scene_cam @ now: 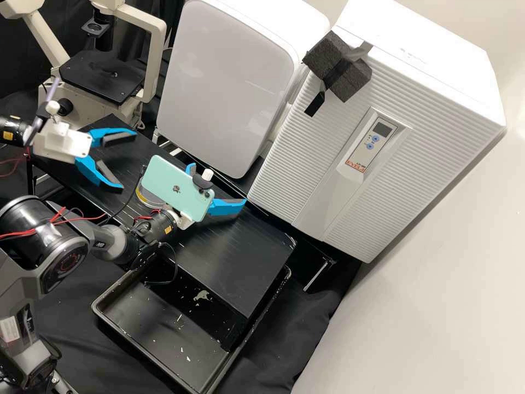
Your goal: Place the petri dish on the microscope
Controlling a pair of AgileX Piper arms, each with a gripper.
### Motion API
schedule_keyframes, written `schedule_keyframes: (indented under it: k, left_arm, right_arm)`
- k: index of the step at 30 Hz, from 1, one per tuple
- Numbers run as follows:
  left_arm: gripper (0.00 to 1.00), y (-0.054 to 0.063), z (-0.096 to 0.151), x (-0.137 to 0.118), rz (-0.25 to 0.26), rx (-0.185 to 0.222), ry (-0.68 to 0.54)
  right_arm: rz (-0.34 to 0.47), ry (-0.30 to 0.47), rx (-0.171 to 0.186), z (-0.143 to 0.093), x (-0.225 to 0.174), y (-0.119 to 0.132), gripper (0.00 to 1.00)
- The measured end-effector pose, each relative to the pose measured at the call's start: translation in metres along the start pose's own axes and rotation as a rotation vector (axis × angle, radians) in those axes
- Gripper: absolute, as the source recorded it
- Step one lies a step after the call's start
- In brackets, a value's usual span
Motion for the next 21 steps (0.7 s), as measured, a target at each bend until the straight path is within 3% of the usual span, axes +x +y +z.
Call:
schedule_keyframes:
  k: [7, 14, 21]
  left_arm:
    - [1.00, -0.009, -0.001, 0.022, -0.077, -0.007, 0.003]
    - [1.00, -0.008, -0.002, 0.037, -0.077, -0.017, -0.006]
    - [1.00, -0.005, 0.000, 0.050, -0.110, -0.103, -0.019]
  right_arm:
    - [0.000, 0.000, 0.000, 0.000, 0.000, 0.000, 1.00]
    - [0.000, 0.000, 0.000, 0.000, 0.000, 0.000, 1.00]
    - [0.000, 0.000, 0.000, 0.000, 0.000, 0.000, 1.00]
